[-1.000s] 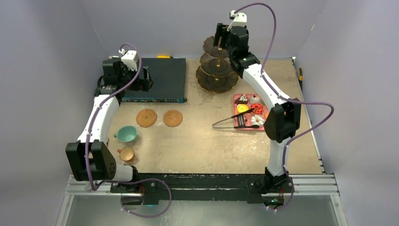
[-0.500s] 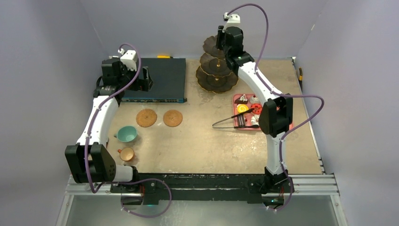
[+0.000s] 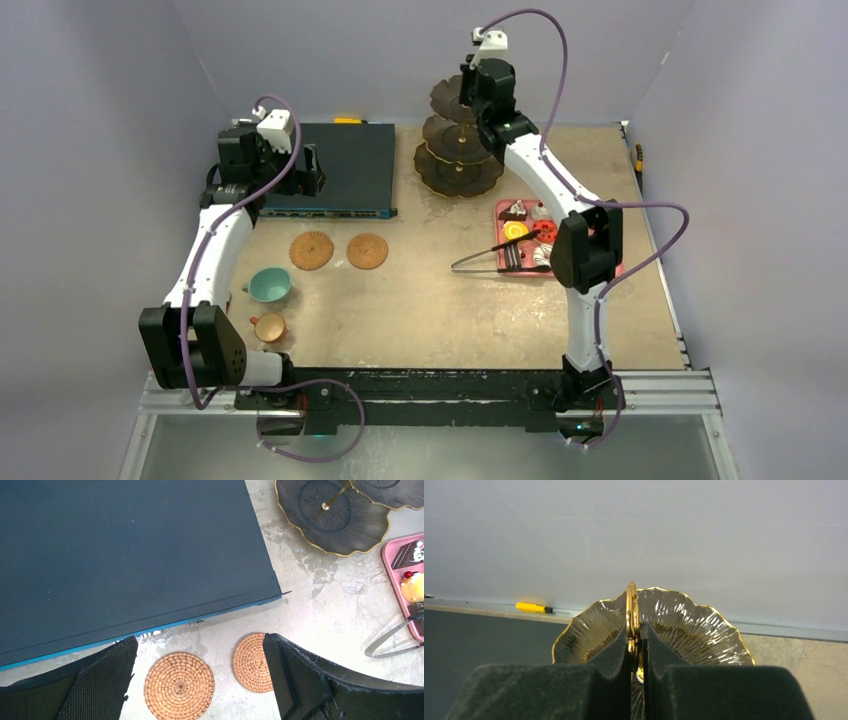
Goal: Serve the afternoon tea
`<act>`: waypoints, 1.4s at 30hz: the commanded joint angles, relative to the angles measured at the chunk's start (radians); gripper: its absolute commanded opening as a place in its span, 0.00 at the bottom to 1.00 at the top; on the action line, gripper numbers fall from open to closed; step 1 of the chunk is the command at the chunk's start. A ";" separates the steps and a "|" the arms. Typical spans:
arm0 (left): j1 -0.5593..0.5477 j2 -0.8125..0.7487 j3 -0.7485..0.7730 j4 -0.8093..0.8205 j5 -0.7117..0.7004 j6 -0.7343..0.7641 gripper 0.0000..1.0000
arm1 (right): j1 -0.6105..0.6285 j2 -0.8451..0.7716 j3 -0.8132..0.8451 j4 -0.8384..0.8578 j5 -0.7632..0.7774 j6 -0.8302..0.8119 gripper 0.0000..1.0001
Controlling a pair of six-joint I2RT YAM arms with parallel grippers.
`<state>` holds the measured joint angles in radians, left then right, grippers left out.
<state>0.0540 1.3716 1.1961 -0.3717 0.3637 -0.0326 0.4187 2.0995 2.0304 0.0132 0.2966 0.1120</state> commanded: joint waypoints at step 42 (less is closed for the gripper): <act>0.001 -0.049 0.026 -0.086 0.067 0.078 0.99 | 0.156 -0.731 -0.884 -0.353 0.261 0.474 0.91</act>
<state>0.0540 1.3533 1.1957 -0.4156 0.4004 -0.0139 0.5434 1.4033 1.2755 -0.1032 0.5411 0.3759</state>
